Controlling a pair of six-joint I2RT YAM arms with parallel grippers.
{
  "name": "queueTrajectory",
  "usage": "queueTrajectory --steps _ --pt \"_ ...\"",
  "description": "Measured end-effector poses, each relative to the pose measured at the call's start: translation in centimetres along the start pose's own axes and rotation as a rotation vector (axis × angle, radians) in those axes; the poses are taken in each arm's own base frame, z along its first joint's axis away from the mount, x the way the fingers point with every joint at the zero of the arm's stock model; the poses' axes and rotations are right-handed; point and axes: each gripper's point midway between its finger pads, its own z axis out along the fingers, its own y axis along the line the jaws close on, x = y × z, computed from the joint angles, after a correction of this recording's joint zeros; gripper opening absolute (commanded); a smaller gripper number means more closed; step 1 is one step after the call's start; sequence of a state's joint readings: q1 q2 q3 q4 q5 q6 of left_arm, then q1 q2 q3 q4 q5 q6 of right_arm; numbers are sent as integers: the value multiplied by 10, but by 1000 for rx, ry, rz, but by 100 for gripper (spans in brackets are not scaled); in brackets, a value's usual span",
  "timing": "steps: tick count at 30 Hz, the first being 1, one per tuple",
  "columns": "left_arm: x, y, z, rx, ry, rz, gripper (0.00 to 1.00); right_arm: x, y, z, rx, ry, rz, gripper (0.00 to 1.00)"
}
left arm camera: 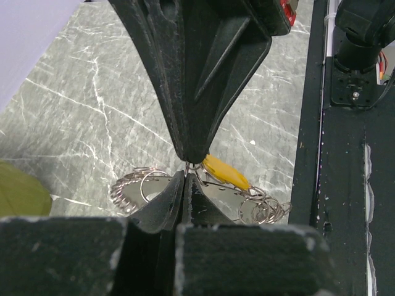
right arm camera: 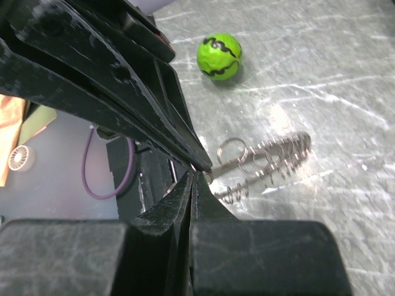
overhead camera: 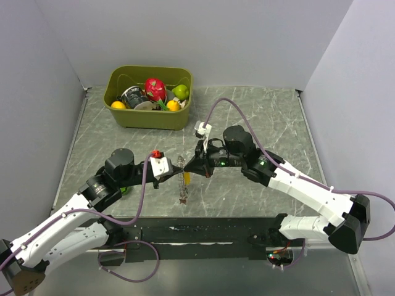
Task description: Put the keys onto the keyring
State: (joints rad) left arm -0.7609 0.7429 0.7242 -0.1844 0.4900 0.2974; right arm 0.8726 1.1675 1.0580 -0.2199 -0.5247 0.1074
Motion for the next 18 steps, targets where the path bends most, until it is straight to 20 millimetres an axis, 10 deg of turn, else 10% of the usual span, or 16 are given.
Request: queueTrajectory --steps 18 --pt "-16 -3 -6 -7 -74 9 1 -1 -2 -10 15 -64 14 0"
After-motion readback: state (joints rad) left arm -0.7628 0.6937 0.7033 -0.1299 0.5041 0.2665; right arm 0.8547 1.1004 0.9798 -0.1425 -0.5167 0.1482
